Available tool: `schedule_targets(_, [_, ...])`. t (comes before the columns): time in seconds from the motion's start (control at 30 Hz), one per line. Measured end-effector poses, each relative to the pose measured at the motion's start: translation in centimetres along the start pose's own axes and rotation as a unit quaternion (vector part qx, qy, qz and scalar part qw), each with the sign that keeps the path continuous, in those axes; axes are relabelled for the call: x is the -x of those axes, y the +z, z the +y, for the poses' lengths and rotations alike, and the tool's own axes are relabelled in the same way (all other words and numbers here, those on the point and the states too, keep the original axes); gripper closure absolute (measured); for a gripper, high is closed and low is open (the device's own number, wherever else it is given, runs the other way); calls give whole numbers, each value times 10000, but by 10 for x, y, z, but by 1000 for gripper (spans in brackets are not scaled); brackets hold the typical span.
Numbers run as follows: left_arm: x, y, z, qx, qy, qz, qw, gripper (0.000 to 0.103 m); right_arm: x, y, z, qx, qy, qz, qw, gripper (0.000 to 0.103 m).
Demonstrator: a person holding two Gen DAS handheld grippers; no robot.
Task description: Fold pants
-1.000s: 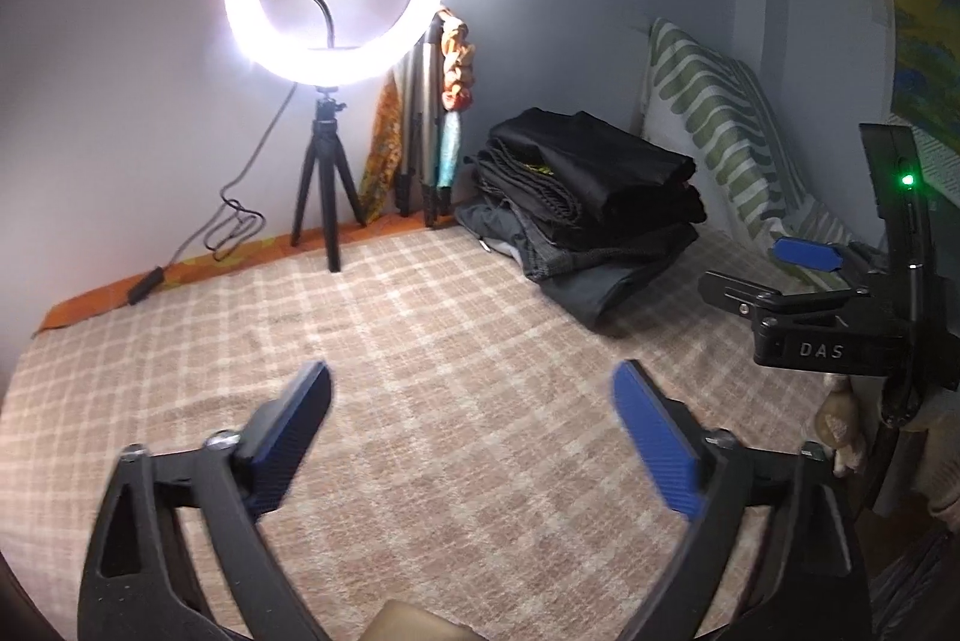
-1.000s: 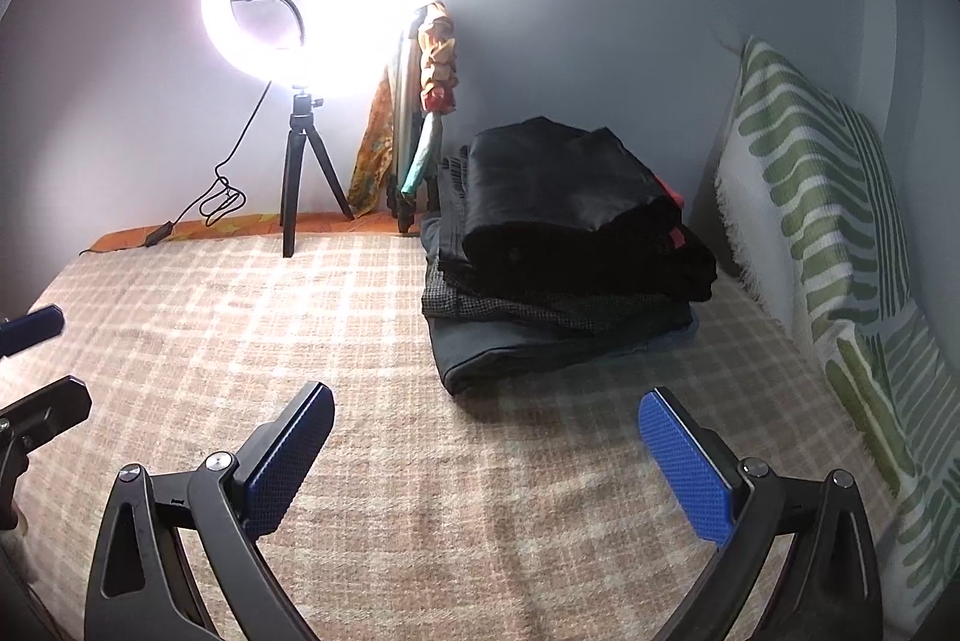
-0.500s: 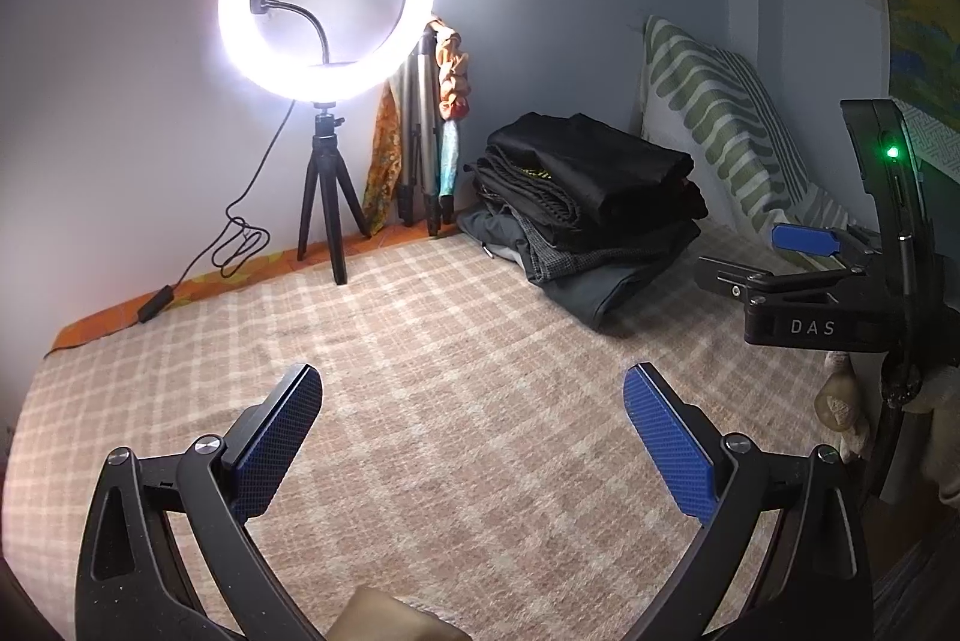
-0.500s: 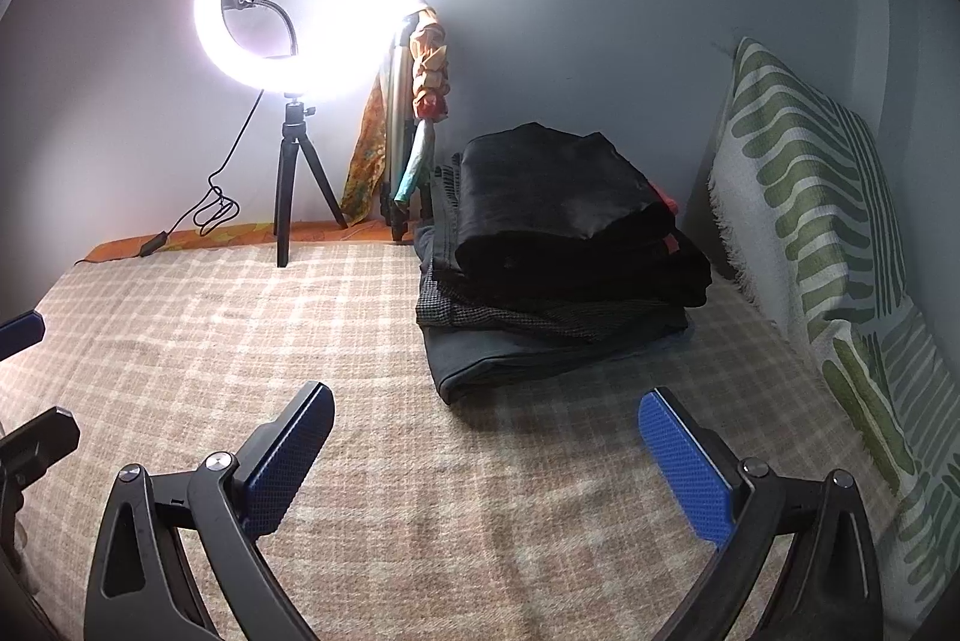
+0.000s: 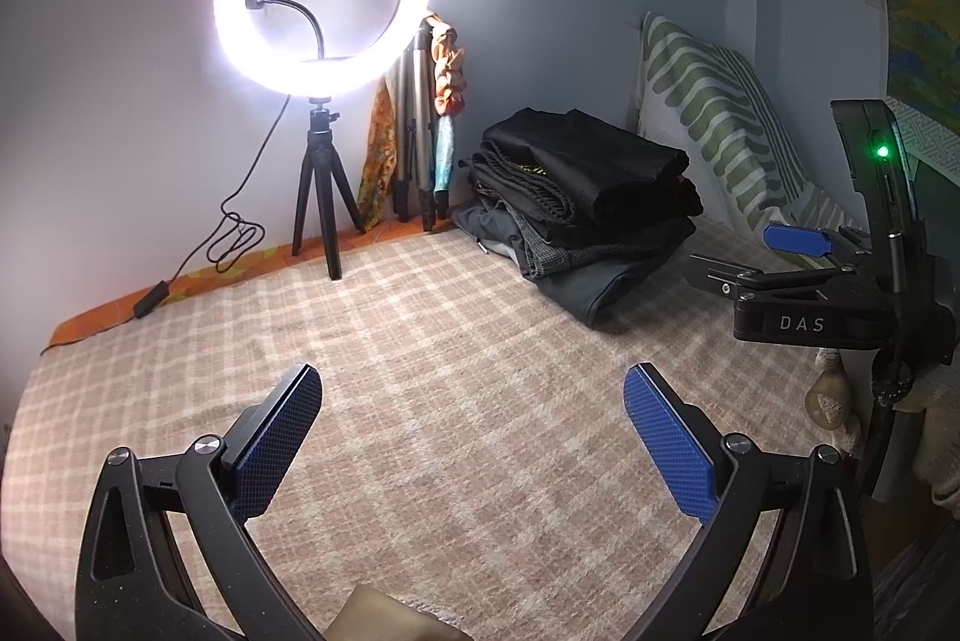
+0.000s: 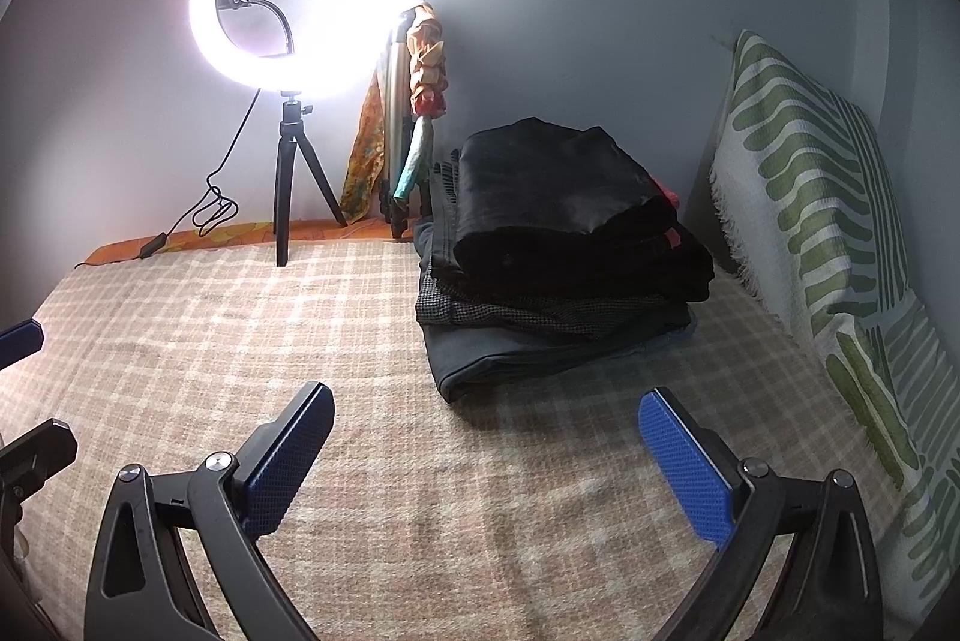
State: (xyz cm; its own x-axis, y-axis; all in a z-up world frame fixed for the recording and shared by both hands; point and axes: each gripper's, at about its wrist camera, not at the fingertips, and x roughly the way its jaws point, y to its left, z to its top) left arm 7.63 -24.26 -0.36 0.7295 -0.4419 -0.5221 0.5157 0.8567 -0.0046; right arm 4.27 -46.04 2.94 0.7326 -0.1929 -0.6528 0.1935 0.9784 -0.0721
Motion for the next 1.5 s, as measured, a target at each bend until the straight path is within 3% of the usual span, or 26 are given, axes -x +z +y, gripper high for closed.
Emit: schedule_targets(1.5, [1, -1, 8, -7, -21, -78, 10000, 2, -4, -5, 2, -70, 32, 122, 9999, 0])
